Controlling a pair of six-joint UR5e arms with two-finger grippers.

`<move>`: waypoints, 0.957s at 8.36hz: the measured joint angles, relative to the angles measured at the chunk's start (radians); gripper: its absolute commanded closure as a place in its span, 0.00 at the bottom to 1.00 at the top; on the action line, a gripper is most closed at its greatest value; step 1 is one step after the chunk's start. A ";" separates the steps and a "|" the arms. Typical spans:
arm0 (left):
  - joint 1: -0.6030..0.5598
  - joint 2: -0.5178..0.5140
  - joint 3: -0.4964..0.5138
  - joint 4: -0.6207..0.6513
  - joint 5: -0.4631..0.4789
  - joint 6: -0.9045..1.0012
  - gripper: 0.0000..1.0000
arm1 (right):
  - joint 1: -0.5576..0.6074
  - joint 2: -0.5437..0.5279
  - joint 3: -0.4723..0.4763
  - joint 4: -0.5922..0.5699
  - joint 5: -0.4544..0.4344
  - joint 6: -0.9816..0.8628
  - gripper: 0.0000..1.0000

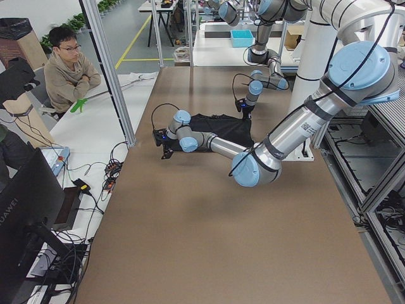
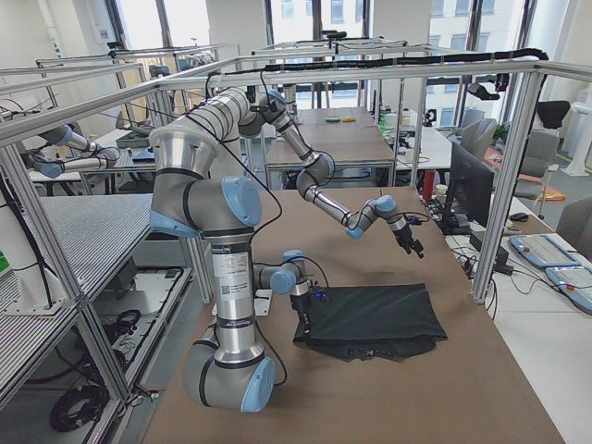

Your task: Fold clothes

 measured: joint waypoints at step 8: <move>0.010 -0.006 -0.001 0.003 0.005 -0.012 0.06 | 0.048 0.068 0.000 0.124 0.001 0.469 0.15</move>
